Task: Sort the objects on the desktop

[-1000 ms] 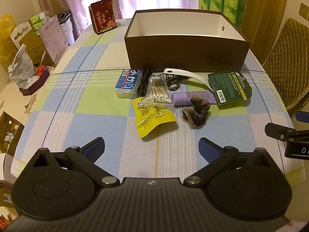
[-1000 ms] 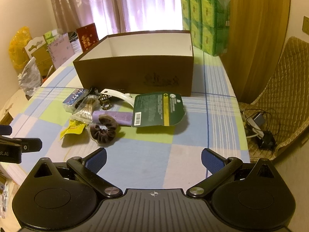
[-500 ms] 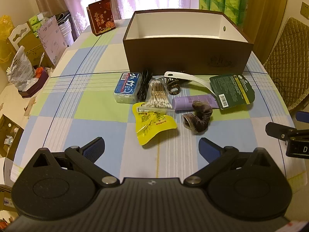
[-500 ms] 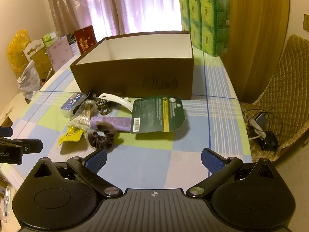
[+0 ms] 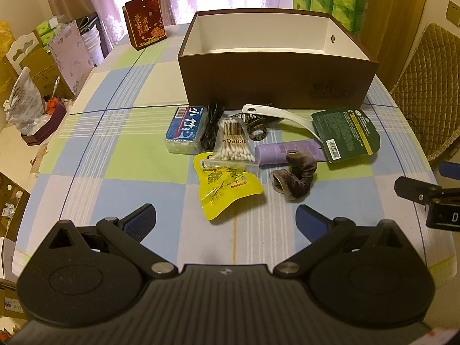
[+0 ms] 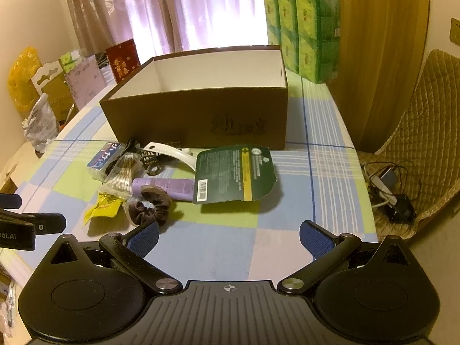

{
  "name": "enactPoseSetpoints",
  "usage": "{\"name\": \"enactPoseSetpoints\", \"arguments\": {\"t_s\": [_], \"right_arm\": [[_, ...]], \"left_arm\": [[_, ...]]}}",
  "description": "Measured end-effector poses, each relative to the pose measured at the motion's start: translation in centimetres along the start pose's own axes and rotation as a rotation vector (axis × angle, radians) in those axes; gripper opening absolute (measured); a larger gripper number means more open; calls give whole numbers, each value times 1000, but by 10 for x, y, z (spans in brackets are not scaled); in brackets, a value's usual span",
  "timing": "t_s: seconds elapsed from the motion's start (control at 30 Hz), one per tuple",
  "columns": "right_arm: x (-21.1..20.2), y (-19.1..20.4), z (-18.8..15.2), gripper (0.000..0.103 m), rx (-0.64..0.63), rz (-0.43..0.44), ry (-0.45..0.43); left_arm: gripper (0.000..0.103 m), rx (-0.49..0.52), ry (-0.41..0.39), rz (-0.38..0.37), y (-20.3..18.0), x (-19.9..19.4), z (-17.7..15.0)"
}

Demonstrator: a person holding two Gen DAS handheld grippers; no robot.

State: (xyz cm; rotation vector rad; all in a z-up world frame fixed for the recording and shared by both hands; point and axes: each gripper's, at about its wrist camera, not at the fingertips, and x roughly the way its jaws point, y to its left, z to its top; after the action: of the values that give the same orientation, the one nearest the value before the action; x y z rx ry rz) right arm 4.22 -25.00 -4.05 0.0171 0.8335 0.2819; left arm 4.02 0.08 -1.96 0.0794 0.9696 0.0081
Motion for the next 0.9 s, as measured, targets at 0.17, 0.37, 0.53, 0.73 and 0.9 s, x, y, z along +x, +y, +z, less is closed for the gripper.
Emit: {"name": "enactPoseSetpoints", "arguments": {"t_s": [0.17, 0.37, 0.53, 0.73, 0.9], "right_arm": [[5, -8, -1, 101, 59, 45, -12], [15, -33, -4, 101, 248, 162, -29], [23, -45, -6, 101, 345, 215, -38], [36, -54, -9, 101, 401, 196, -7], [45, -56, -9, 101, 417, 172, 13]], "left_arm": [[102, -3, -5, -18, 5, 5, -1], [102, 24, -33, -22, 13, 19, -3], [102, 82, -74, -51, 16, 33, -7], [99, 162, -90, -69, 15, 52, -13], [89, 104, -58, -125, 24, 68, -7]]}}
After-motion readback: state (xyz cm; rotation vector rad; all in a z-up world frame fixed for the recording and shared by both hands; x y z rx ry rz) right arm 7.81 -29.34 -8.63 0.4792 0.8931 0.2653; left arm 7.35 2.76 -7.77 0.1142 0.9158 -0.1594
